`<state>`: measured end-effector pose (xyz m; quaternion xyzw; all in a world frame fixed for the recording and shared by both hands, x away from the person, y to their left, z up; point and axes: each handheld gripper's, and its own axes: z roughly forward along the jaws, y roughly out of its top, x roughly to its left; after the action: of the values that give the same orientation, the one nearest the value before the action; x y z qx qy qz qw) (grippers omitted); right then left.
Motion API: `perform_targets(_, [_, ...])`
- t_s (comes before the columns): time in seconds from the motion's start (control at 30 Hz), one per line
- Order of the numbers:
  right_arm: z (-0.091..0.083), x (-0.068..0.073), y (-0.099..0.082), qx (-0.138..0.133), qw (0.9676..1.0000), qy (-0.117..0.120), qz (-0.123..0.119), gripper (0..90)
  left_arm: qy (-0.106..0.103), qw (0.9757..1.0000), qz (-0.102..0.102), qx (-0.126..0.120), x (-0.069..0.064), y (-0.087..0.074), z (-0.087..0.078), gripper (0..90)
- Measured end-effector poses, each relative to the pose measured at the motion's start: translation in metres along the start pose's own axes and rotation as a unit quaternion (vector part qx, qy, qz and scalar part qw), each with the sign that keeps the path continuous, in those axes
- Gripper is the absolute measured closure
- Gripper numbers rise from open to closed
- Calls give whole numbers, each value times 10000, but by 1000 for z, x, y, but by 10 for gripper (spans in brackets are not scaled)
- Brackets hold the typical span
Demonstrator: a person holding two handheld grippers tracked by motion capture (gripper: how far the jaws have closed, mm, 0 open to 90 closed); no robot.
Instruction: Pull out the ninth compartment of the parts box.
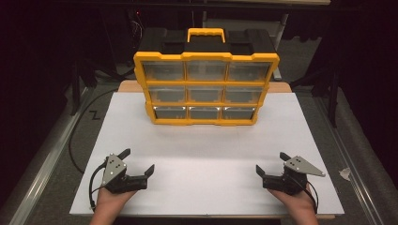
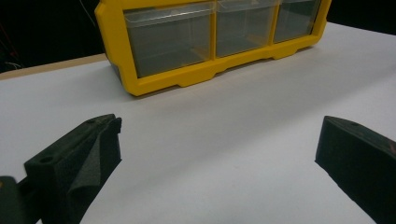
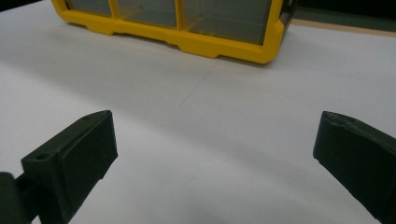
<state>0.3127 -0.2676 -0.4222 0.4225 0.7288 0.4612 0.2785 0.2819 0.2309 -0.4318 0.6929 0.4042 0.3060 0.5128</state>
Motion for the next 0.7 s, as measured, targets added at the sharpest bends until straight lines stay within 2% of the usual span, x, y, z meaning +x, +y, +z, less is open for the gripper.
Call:
perform_targets(0.2, [-1, -2, 0, -118, 9999, -42, 38, 8, -9, 10000, 30, 10, -1, 0, 1, 6])
perform_targets(0.37, [1, 0, 0, -86, 9999, -49, -47, 8, -5, 10000, 11, 1, 0, 0, 1, 6])
perform_targets(0.7, [4, 1, 0, -60, 9999, -116, -68, 8, -34, 10000, 12, -17, -1, -1, 1, 6])
